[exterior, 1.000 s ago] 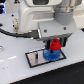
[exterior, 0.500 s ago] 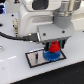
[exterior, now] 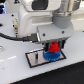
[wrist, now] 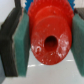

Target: Insert the blue gear onto the right peg, followed by the red gear

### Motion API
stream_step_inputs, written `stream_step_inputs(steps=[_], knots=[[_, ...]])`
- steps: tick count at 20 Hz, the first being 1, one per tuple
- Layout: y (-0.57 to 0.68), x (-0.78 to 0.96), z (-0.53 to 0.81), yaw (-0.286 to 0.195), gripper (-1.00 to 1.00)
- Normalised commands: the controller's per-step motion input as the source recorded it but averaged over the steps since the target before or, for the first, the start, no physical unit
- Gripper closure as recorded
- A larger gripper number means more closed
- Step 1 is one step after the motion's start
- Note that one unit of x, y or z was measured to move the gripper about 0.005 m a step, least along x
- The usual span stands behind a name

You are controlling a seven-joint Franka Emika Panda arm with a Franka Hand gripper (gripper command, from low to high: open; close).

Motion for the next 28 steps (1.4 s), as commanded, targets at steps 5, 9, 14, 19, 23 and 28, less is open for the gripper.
stream_step_inputs(steps=[5, 9, 14, 19, 23, 28], knots=[[-0.01, 0.18, 0.32, 0.000, 1.00], [-0.03, 0.16, 0.07, 0.000, 1.00], [-0.03, 0.18, 0.01, 0.000, 1.00], [-0.04, 0.18, -0.04, 0.000, 1.00], [-0.19, 0.23, -0.12, 0.000, 1.00], [-0.06, 0.22, 0.02, 0.000, 1.00]])
